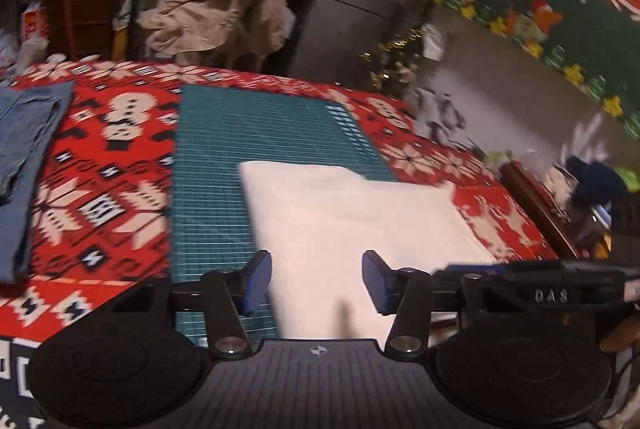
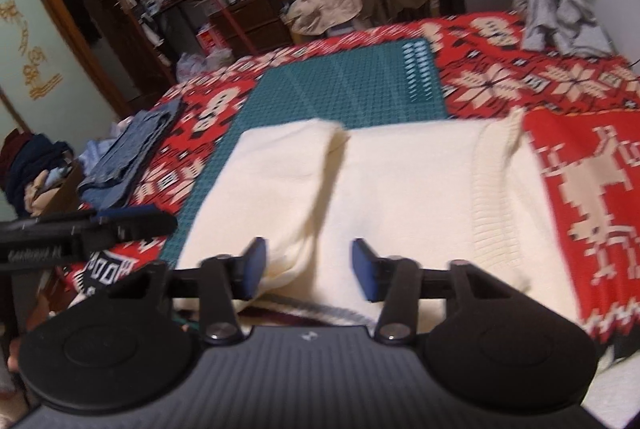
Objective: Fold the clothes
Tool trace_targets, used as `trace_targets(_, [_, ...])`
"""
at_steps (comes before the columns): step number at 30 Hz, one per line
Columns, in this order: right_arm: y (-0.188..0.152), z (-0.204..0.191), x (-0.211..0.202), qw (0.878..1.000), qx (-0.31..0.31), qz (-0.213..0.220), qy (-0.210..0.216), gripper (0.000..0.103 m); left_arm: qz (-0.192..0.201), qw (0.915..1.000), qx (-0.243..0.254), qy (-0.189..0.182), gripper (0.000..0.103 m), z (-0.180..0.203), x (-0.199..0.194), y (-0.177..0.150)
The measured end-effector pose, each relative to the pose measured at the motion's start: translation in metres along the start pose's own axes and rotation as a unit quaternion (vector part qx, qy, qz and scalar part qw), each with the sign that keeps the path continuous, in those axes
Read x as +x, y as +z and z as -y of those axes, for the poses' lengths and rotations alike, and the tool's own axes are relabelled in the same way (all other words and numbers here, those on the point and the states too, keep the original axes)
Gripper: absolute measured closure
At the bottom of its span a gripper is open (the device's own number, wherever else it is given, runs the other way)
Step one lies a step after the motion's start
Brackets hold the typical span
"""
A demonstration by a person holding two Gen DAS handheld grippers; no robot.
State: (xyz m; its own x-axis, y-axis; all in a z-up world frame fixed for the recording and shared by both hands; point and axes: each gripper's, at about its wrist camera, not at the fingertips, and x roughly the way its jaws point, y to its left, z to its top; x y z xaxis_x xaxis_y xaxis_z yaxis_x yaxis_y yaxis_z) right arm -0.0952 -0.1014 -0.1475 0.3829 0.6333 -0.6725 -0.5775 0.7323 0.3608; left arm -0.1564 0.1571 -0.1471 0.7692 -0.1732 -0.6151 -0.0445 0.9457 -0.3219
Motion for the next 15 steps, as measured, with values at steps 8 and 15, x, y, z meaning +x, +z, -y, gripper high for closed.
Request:
trace_targets(8, [0.006, -0.013, 0.002, 1.000, 0.002, 0.008, 0.024, 0.070, -0.014, 0.9994, 0.028, 0.012, 0.063, -0.004, 0.008, -0.005])
trace_targets(15, [0.009, -0.019, 0.013, 0.999, -0.010, -0.026, 0.024, 0.074, -0.034, 0.9969, 0.069, 0.019, 0.063, 0.005, 0.020, -0.017])
